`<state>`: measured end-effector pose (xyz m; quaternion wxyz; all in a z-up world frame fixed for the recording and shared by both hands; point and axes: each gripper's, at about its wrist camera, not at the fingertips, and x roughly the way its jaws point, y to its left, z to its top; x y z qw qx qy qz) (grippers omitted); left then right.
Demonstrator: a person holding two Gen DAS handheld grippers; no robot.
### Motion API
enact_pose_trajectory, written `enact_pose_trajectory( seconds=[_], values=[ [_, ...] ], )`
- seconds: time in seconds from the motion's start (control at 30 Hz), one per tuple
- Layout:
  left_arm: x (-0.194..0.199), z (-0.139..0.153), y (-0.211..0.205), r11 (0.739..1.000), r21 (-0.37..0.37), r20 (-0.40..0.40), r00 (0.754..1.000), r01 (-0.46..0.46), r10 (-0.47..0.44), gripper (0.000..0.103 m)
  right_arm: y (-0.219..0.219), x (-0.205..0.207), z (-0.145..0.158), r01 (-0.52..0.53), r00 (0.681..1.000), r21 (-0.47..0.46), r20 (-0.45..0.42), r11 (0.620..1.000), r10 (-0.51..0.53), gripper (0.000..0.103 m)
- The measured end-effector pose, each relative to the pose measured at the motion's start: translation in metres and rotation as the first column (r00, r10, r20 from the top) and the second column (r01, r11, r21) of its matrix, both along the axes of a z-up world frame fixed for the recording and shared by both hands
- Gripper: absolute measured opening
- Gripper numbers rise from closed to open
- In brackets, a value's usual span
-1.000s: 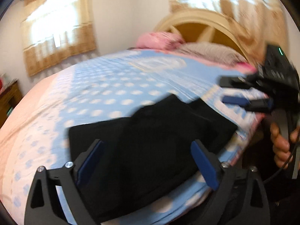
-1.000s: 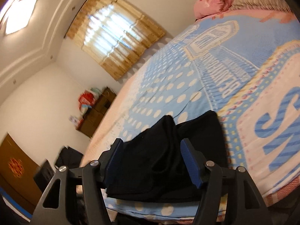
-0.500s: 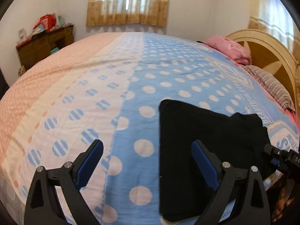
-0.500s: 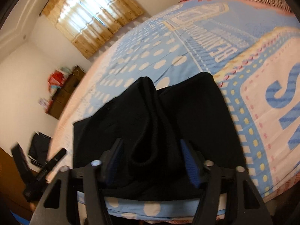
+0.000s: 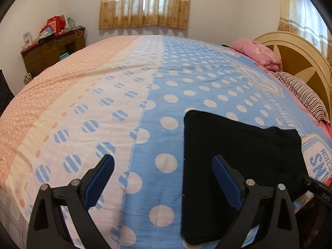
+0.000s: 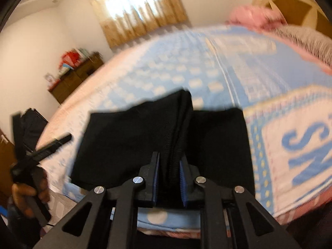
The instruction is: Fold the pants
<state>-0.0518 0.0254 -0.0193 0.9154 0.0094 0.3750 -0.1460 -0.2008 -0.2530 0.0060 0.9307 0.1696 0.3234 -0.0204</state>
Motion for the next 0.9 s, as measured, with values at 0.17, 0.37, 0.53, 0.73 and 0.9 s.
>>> enact_pose_trajectory(
  seconds=[0.17,0.37,0.53,0.73,0.9],
  values=[
    [0.006,0.002,0.005,0.999,-0.012,-0.013,0.999,-0.036,0.036,0.097,-0.009,-0.008,0.034,0.016,0.999,-0.127,0.046,0.992,-0.010,0.017],
    [0.007,0.007,0.000,0.999,-0.024,-0.006,1.000,-0.028,0.028,0.097,-0.043,-0.017,-0.003,0.079,0.992,-0.147,-0.087,0.986,-0.092,0.017],
    [0.003,-0.003,-0.020,1.000,-0.004,-0.029,0.999,0.016,-0.017,0.097,-0.053,-0.017,-0.043,0.104,0.984,-0.111,-0.132,0.988,-0.118,0.018],
    [-0.004,-0.026,-0.044,0.996,0.062,-0.065,0.997,0.056,-0.052,0.097,-0.058,-0.020,-0.040,0.107,0.982,-0.104,-0.147,0.989,-0.122,0.029],
    [-0.008,-0.040,-0.051,0.990,0.128,-0.062,0.996,0.064,-0.056,0.099,-0.068,-0.039,-0.015,0.181,0.981,-0.059,-0.057,0.982,-0.184,0.035]
  ],
)
